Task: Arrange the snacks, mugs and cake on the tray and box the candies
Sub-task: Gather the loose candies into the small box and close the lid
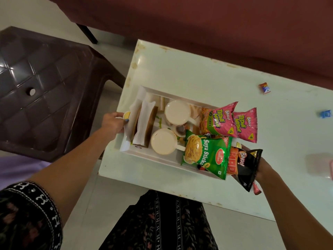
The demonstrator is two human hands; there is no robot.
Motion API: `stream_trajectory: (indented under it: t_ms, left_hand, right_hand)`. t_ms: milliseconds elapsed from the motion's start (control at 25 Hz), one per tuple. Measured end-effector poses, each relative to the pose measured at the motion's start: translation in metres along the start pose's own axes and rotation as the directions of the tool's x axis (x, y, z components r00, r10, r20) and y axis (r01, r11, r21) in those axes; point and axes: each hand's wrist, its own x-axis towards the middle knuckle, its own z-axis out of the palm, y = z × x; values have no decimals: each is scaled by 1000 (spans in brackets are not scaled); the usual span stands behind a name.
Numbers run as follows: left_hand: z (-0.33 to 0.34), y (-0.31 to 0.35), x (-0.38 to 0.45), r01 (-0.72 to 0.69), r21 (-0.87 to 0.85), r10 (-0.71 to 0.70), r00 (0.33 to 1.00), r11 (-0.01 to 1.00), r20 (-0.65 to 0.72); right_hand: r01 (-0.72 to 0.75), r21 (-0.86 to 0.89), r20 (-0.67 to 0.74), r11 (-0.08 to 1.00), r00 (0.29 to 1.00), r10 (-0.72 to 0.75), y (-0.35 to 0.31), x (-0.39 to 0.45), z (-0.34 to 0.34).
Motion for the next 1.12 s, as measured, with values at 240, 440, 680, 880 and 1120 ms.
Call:
stream_trajectory:
  t_ms: [240,440,680,880,1120]
  left_hand:
    - [15,1,-30,-13,5,13,1000,1000,10]
    - [48,-1,-67,-41,-2,42,998,999,54]
    - [110,2,-108,-75,-41,77,995,996,58]
    - [166,15,-126,-98,-71,100,994,993,35]
    - [203,20,-123,-104,-44,105,994,994,21]
  right_hand:
    - [26,-18,-68,999,997,-27,-8,-7,-28]
    - [21,-38,-102,999,995,-25,-22,-12,-76]
    - [6,-36,-62,999,998,-8,-54,-14,-146]
    - [94,14,-42,996,995,-93,-87,-17,-192]
    - [32,-12,-108,999,994,-33,-110,3,-211]
